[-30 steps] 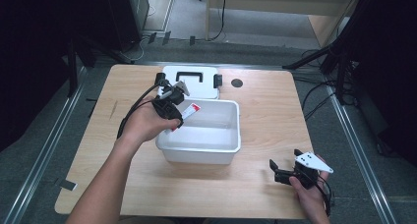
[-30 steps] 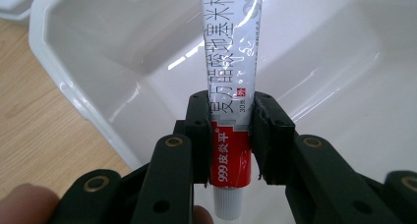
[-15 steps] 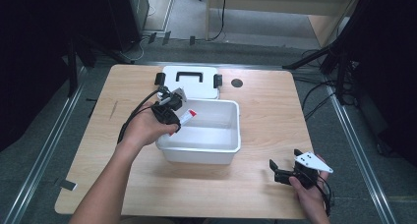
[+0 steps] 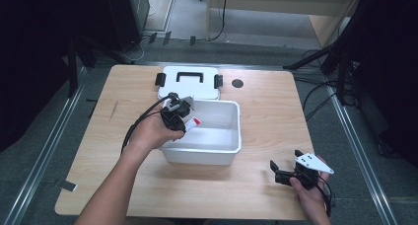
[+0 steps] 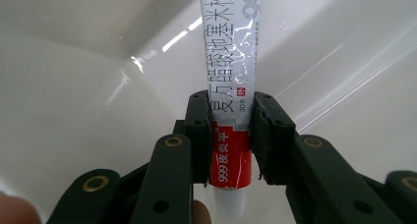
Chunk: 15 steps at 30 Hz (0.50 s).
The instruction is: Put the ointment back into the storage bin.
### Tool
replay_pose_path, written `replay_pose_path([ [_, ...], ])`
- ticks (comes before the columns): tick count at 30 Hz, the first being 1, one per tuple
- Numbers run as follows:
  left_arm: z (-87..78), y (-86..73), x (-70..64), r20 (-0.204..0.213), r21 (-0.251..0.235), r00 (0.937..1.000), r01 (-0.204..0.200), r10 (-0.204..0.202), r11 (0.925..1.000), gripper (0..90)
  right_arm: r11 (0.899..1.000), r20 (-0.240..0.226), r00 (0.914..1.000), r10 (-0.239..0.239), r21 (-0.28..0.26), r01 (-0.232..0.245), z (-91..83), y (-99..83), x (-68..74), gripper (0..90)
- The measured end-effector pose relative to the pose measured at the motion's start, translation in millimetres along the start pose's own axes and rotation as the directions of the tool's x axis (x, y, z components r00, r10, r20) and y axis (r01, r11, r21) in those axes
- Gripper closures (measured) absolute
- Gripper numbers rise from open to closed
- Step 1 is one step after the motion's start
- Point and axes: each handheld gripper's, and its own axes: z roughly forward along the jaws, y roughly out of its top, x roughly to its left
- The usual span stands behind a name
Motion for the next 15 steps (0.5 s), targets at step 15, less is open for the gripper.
replay_pose_path([
  [15,2.6,0.0,-1.5,0.011,0.036,0.9997,-0.024,0.023,0.9991,74.5,1.000,-0.002,1.0000,0.002,0.002,-0.002,0.2,0.1,-0.2,0.1],
])
